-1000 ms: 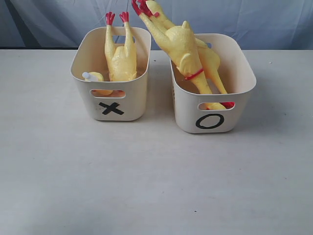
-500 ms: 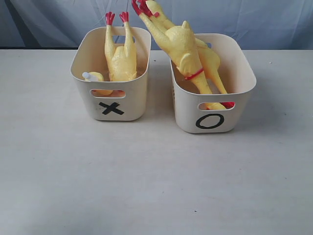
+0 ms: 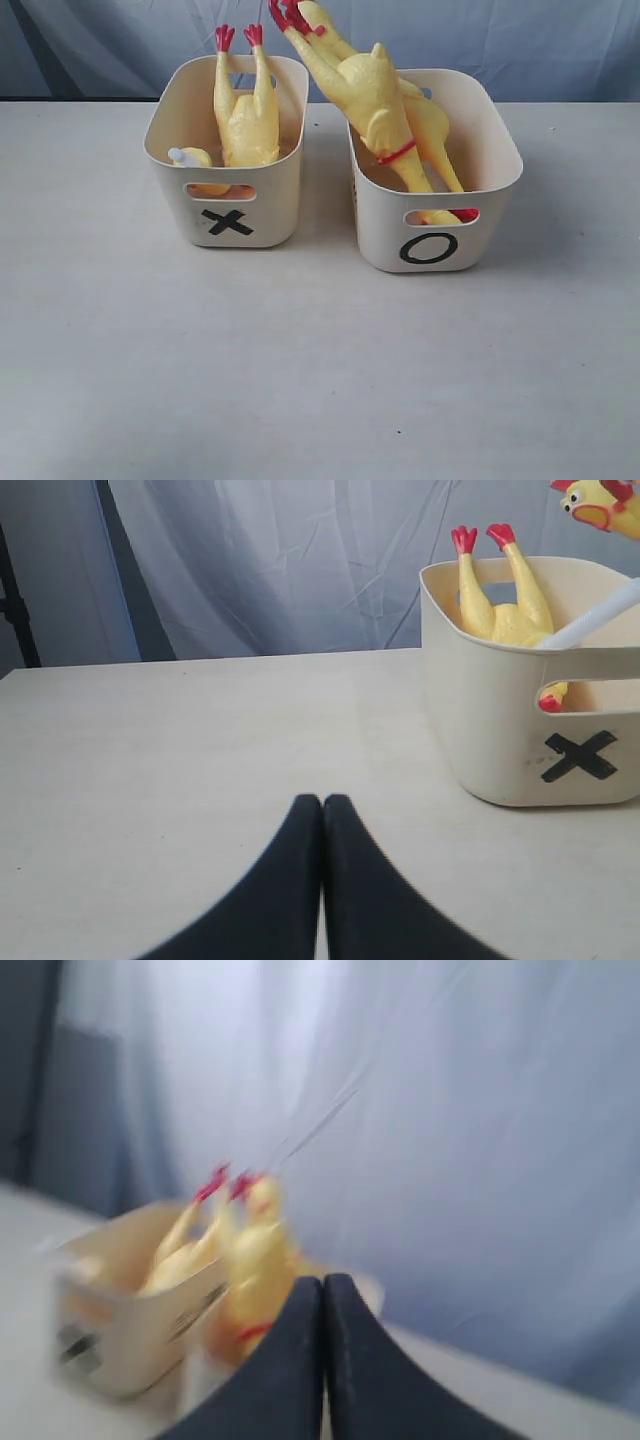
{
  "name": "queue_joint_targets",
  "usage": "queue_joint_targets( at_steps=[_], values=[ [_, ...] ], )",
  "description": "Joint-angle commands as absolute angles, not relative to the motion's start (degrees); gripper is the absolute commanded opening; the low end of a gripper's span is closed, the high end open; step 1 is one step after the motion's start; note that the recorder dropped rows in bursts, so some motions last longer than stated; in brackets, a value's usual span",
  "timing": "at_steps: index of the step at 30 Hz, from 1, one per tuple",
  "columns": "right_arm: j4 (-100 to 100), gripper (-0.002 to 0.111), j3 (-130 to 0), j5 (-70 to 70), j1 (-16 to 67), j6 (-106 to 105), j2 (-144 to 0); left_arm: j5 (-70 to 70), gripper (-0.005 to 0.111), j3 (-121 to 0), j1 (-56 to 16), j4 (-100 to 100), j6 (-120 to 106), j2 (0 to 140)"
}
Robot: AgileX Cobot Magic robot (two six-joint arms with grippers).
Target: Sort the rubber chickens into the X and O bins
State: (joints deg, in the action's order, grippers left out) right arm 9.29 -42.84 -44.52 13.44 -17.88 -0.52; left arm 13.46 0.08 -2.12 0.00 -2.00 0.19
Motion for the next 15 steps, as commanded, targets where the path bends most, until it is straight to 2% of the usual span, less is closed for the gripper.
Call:
queue_joint_targets(
  at_steps=[1,6,11,15],
  values=[
    [0.0,-0.001,-42.37,-31.69,-0.17,-16.2,0.0,13.32,0.0,0.0,-2.35,0.0,-1.66,0.0],
    [-1.18,-0.001,-37.11,-28.85,-6.34,-4.36,0.0,13.32,0.0,0.0,-2.35,-0.3,-1.66,0.0],
    [0.0,-0.001,-30.86,-34.27,-6.21,-1.05,0.0,13.32,0.0,0.0,-2.35,-0.3,-1.66,0.0],
    [1.83,-0.001,-22.33,-30.02,-4.55,-1.05,0.0,13.32,0.0,0.0,-2.35,-0.3,-1.66,0.0]
  ],
)
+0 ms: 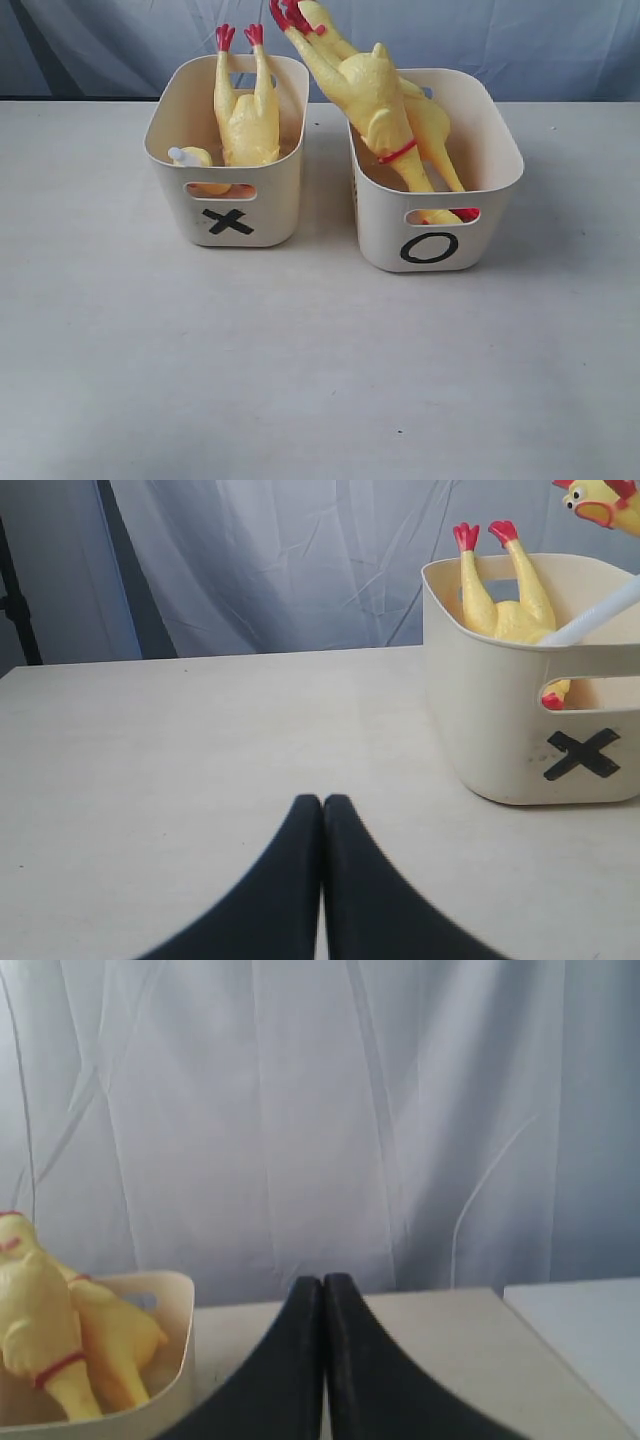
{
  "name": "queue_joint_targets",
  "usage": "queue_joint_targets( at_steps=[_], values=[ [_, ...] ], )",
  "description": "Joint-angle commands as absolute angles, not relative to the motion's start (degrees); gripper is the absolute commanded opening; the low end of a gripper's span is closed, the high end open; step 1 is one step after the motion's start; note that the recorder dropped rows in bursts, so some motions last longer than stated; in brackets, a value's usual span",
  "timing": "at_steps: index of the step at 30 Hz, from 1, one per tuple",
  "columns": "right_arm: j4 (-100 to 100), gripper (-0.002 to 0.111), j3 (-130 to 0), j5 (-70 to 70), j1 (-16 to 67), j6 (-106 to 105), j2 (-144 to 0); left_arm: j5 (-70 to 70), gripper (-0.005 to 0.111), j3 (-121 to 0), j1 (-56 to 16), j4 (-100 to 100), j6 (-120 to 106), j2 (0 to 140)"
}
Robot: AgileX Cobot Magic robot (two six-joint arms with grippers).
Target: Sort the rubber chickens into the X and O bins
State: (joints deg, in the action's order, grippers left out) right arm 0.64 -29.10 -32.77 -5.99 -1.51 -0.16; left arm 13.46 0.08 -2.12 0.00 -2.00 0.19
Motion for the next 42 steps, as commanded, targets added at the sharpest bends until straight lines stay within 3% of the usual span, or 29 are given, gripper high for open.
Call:
queue_joint_targets(
  at_steps=[1,7,15,42],
  values=[
    [1.83,-0.001,-20.46,-28.38,-3.23,-1.05,0.0,13.32,0.0,0.0,-2.35,-0.3,-1.66,0.0],
    [-3.58,-0.001,-8.45,-21.81,4.81,-1.05,0.0,13.32,0.0,0.0,-2.35,-0.3,-1.66,0.0],
    [-3.2,-0.001,-0.42,-21.79,5.4,-1.05,0.0,13.32,0.0,0.0,-2.35,-0.3,-1.66,0.0],
    [-0.93,-0.001,0.0,-20.43,3.97,-1.05,0.0,13.32,0.0,0.0,-2.35,-0.3,-1.66,0.0]
  ],
)
